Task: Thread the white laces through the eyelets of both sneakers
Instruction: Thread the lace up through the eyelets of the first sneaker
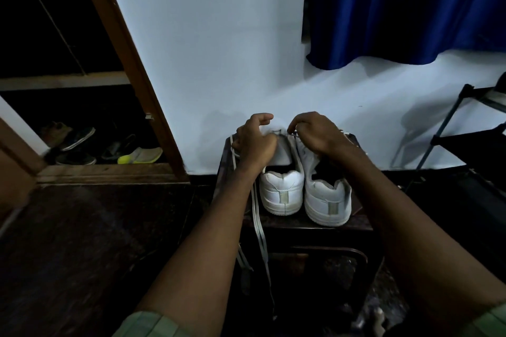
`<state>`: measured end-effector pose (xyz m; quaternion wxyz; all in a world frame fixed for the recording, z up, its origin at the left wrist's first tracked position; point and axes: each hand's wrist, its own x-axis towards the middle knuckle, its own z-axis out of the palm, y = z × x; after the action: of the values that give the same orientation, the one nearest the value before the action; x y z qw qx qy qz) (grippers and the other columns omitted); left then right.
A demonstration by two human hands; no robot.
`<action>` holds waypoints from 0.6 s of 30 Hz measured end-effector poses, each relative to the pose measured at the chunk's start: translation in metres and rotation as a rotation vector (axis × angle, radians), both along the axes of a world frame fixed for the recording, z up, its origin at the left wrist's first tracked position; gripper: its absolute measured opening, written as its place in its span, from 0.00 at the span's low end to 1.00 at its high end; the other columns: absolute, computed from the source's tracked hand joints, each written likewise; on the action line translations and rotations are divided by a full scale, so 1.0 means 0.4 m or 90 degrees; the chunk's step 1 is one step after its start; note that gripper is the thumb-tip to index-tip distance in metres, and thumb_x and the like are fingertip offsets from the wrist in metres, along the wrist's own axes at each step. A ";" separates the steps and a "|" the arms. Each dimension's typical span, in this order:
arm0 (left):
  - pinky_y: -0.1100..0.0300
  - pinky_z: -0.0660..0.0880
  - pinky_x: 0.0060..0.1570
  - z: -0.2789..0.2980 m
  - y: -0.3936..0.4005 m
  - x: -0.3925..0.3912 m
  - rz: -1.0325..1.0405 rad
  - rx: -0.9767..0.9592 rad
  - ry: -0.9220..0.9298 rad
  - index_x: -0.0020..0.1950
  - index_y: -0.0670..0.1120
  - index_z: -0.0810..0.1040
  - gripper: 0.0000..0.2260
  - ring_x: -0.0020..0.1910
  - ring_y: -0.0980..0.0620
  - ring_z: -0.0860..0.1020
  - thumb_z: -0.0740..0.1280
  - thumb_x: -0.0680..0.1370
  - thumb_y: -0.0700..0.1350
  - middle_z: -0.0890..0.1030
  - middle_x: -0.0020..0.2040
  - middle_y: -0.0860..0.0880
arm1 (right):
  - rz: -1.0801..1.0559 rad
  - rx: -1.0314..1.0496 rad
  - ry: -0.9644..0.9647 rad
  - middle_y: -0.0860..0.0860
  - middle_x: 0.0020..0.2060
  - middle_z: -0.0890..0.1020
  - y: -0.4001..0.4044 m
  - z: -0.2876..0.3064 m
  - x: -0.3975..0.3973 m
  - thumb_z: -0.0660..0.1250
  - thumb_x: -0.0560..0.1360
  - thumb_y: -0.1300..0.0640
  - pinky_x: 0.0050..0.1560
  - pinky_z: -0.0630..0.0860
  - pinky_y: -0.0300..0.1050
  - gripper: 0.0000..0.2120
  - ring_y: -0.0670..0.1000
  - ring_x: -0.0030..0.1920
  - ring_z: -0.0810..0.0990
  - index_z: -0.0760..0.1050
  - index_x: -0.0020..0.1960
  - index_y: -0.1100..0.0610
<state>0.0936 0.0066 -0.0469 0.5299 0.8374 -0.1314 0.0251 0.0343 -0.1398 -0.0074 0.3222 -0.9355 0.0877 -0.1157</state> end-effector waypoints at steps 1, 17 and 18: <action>0.44 0.73 0.66 -0.004 0.001 0.003 -0.002 -0.023 0.012 0.56 0.64 0.78 0.21 0.61 0.50 0.80 0.61 0.66 0.47 0.80 0.52 0.66 | 0.001 0.009 0.025 0.55 0.51 0.85 0.003 0.007 -0.003 0.53 0.70 0.49 0.59 0.76 0.53 0.24 0.58 0.54 0.80 0.83 0.49 0.59; 0.40 0.71 0.67 -0.055 -0.005 0.031 0.007 -0.110 0.052 0.45 0.72 0.77 0.15 0.63 0.50 0.77 0.63 0.69 0.50 0.82 0.52 0.62 | -0.041 0.154 -0.157 0.46 0.46 0.79 -0.013 -0.026 0.009 0.59 0.80 0.54 0.60 0.69 0.56 0.13 0.54 0.55 0.74 0.74 0.38 0.44; 0.40 0.71 0.67 -0.054 -0.005 0.030 0.011 -0.103 0.050 0.46 0.73 0.77 0.16 0.64 0.50 0.77 0.63 0.69 0.50 0.81 0.52 0.62 | -0.028 0.277 -0.188 0.44 0.49 0.81 -0.014 -0.016 0.002 0.59 0.80 0.56 0.58 0.68 0.54 0.13 0.52 0.53 0.75 0.73 0.38 0.47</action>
<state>0.1056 0.0047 -0.0686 0.6004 0.7932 -0.1010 0.0075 0.0351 -0.1455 -0.0138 0.5224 -0.8150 0.0832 -0.2364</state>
